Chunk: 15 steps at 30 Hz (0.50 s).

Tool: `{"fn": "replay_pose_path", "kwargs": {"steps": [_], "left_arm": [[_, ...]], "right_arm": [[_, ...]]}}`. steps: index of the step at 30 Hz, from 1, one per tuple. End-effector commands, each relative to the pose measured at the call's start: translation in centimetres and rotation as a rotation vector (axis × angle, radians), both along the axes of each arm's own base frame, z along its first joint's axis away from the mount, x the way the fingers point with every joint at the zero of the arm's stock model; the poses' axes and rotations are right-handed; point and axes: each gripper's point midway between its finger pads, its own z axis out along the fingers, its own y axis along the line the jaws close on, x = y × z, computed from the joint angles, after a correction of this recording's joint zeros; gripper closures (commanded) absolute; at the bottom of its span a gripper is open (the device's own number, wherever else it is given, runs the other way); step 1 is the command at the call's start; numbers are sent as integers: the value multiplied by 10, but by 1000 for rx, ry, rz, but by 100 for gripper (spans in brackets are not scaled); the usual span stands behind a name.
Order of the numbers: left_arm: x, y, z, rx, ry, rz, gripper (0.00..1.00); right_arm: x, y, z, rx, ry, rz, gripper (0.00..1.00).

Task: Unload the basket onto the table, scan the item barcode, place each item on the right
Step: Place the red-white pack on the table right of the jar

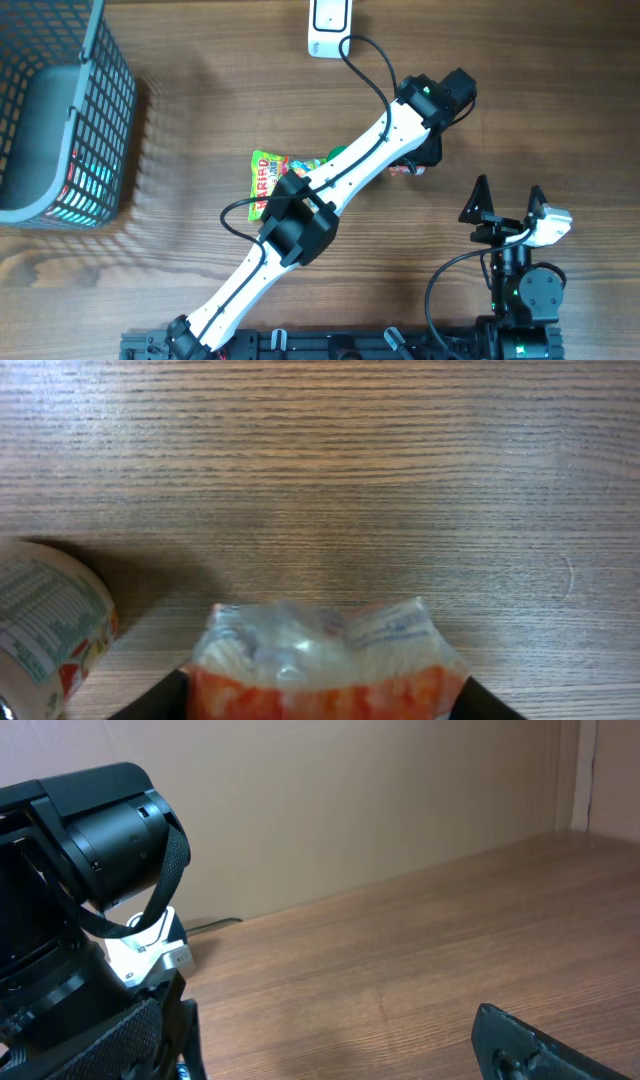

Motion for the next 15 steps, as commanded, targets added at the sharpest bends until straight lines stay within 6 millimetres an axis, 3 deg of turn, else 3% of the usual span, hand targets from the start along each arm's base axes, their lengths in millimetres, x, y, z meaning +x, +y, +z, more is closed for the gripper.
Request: {"fn": "replay_pose_path", "kwargs": {"steps": [1, 4, 5, 6, 9, 12, 15], "left_arm": [[-1, 7, -8, 38, 10, 19, 40], [-2, 13, -8, 56, 22, 17, 31], [-1, 14, -7, 58, 18, 6, 6], [0, 15, -5, 55, 13, -9, 0], [6, 18, 13, 35, -15, -14, 0], [22, 23, 62, -30, -111, -21, 0], [44, 38, 139, -112, -284, -30, 0]], "right_arm": [[0, 2, 0, -17, 1, 12, 0], [0, 2, 0, -17, 1, 12, 0], [0, 2, 0, -17, 1, 12, 0], [0, 2, 0, -17, 1, 12, 0], [0, 2, 0, -17, 1, 12, 0], [0, 2, 0, -17, 1, 12, 0], [0, 2, 0, -17, 1, 12, 0]]}}
